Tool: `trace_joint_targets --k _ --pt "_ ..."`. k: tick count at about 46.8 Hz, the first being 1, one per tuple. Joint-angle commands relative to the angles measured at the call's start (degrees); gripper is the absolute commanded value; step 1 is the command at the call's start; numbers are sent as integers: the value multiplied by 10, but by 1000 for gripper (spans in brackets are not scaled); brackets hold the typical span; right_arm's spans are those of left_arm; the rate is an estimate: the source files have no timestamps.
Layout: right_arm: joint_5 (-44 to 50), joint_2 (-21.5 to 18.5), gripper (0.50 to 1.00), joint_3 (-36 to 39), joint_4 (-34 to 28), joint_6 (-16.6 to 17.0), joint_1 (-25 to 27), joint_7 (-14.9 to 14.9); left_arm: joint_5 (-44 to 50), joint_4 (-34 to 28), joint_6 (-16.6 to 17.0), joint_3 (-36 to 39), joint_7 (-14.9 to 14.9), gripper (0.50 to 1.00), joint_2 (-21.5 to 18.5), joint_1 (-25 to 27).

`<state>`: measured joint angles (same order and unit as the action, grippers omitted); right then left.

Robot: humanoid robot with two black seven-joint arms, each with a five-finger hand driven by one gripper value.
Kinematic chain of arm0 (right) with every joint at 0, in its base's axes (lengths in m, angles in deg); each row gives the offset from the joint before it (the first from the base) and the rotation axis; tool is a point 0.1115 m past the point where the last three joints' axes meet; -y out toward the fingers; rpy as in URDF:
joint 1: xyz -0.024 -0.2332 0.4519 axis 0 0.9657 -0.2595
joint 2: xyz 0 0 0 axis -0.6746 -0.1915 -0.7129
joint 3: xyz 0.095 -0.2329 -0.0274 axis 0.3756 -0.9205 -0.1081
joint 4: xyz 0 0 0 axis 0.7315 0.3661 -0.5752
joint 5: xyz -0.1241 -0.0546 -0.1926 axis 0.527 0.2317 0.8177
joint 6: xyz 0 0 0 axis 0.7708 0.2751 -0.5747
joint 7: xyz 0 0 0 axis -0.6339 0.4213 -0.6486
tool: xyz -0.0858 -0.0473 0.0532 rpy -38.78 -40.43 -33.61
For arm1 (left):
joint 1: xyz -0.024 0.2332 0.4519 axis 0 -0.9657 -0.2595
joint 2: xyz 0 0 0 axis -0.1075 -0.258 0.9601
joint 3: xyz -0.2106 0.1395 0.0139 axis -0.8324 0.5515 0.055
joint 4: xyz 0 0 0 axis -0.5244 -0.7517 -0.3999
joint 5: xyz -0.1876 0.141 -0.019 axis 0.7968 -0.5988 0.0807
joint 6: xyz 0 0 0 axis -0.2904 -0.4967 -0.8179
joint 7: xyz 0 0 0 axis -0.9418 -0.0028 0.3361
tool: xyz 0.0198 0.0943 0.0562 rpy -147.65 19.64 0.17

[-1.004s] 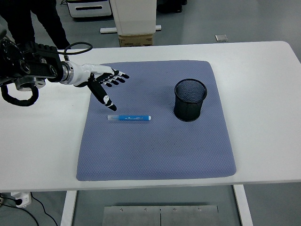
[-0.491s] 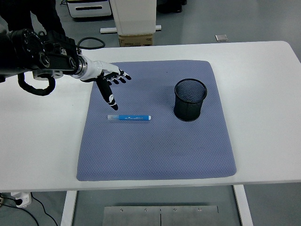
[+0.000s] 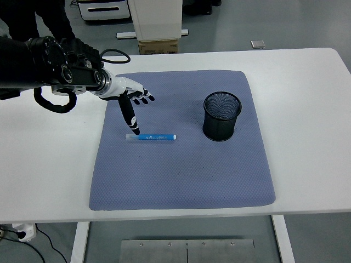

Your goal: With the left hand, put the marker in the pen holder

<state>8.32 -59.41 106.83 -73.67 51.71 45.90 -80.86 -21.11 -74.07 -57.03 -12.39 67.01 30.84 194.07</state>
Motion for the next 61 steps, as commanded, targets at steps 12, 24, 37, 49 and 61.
trace_joint_targets --k 12,24,37,49,61 --pt "0 0 1000 0 0 0 0 0 -1 -1 25 0 -7 1000 20 1" --pt "0 0 1000 0 0 0 0 0 -2 -40 99 0 -10 1000 23 12" --pt "0 0 1000 0 0 0 0 0 -2 -83 108 -12 -28 1000 23 21" --pt "0 0 1000 0 0 0 0 0 -2 -78 128 -30 -73 1000 23 17" --pt "1 0 1000 0 1 -1 0 0 0 -75 128 -27 -74 1000 23 14"
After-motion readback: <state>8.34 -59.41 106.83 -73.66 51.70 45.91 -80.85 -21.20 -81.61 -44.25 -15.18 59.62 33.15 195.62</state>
